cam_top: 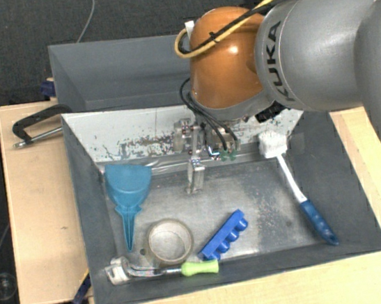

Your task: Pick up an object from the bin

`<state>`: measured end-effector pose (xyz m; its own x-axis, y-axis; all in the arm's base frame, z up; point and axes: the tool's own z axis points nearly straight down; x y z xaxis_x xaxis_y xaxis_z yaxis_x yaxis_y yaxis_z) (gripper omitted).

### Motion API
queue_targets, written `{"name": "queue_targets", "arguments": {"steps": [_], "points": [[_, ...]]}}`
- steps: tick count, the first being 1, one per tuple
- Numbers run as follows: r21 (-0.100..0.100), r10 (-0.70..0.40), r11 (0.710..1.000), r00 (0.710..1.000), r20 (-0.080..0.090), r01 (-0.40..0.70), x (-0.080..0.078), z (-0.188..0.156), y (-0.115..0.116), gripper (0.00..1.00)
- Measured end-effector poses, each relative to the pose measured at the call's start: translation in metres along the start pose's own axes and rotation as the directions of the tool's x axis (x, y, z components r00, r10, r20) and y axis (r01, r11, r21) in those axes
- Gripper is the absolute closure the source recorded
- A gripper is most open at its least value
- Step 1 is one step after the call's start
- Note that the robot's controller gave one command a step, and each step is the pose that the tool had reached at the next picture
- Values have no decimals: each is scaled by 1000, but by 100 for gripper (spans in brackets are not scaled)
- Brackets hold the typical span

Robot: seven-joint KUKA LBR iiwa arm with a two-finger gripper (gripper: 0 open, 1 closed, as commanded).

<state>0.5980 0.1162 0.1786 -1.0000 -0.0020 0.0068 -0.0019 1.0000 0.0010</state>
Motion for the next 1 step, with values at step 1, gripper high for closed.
{"name": "queue_targets", "arguments": {"steps": [1], "points": [[-1,2,1000,1000,9,-2,-2,-5,-1,0]]}}
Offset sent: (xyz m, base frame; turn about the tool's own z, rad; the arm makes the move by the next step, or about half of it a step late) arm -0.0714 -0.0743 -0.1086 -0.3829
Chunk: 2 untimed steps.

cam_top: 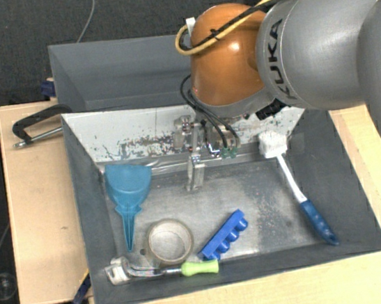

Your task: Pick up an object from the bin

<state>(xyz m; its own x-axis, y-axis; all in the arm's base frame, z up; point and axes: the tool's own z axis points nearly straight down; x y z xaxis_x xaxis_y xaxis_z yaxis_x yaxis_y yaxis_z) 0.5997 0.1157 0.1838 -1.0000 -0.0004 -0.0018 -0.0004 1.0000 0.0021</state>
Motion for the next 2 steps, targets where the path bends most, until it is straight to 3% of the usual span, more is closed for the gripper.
{"name": "queue_targets", "arguments": {"steps": [1,2], "points": [[-1,-171,985,985,-1,171,32,49,-31,0],[1,-172,985,985,-3,172,93,63,-89,0]]}}
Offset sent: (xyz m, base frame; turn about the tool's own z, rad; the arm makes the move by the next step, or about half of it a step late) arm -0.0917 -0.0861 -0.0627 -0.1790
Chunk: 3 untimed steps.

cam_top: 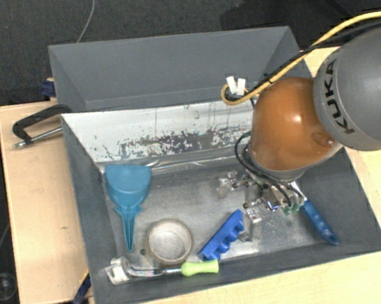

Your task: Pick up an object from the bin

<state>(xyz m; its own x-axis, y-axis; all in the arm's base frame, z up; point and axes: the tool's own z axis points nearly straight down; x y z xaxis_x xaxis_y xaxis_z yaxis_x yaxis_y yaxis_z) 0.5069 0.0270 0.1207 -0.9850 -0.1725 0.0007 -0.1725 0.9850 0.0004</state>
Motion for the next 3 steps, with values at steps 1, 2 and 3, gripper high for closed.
{"name": "queue_targets", "arguments": {"steps": [1,2,3], "points": [[-1,-186,983,983,8,186,-9,5,13,0],[0,-249,969,969,4,249,11,48,18,0],[1,-398,917,917,13,398,6,51,26,100]]}}
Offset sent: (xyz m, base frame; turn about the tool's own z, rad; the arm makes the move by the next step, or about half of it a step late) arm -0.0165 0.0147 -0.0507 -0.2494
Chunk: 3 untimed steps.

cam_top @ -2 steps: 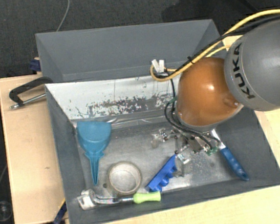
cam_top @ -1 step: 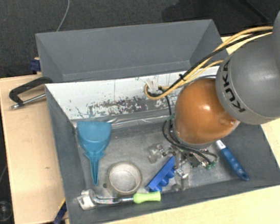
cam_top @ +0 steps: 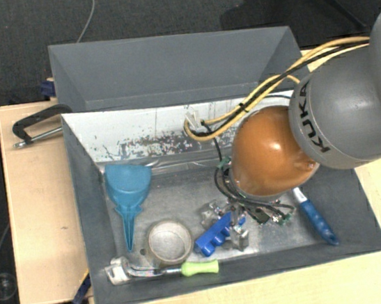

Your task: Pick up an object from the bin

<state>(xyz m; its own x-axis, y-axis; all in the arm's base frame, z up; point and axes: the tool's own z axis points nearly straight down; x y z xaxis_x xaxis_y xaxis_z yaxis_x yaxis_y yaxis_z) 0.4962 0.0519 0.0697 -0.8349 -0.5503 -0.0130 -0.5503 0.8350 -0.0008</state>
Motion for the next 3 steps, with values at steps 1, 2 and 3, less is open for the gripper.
{"name": "queue_targets", "arguments": {"steps": [1,2,3], "points": [[1,-3,1000,1000,2,3,-1,-1,0,100],[-2,-1,1000,1000,-2,1,0,-7,1,100],[0,-2,1000,1000,2,2,-1,-18,1,100]]}}
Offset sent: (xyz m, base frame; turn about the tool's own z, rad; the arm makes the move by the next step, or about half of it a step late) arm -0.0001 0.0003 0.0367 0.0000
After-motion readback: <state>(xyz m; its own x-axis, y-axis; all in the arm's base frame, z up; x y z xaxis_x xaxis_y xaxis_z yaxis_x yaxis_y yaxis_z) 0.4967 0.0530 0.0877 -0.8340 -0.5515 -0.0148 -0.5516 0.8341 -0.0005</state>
